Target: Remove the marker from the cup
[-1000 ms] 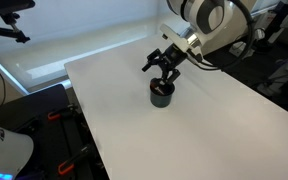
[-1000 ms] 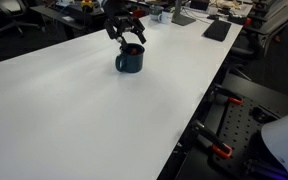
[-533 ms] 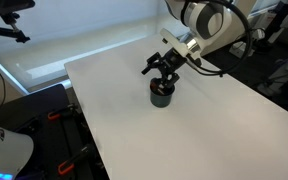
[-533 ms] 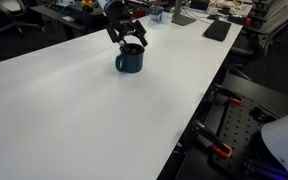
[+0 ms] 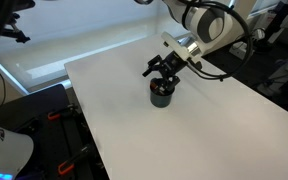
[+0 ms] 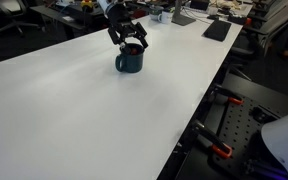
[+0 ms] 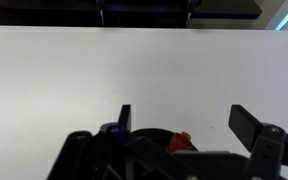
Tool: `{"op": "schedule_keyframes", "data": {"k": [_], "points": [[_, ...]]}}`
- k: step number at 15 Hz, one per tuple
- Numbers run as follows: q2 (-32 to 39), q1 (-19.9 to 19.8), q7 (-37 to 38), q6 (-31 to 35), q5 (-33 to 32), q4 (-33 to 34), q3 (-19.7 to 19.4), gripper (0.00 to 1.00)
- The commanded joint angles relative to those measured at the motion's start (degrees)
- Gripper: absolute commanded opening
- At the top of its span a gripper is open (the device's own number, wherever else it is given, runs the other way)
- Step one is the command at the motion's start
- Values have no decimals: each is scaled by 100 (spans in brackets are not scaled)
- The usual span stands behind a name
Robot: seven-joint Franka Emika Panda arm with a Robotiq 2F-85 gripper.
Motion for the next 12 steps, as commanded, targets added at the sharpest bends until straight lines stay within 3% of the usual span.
{"op": "schedule_keyframes", "data": {"k": [1,6,7,8,12], "points": [[17,15,-13,-19,14,28,-26,100],[45,12,-17,-28,18,37,-23,100],[50,10,-55,-16,3,38,-19,75],[52,9,-47,-12,12,38,-20,74],[52,16,-66,4,-11,26,-22,42]]}}
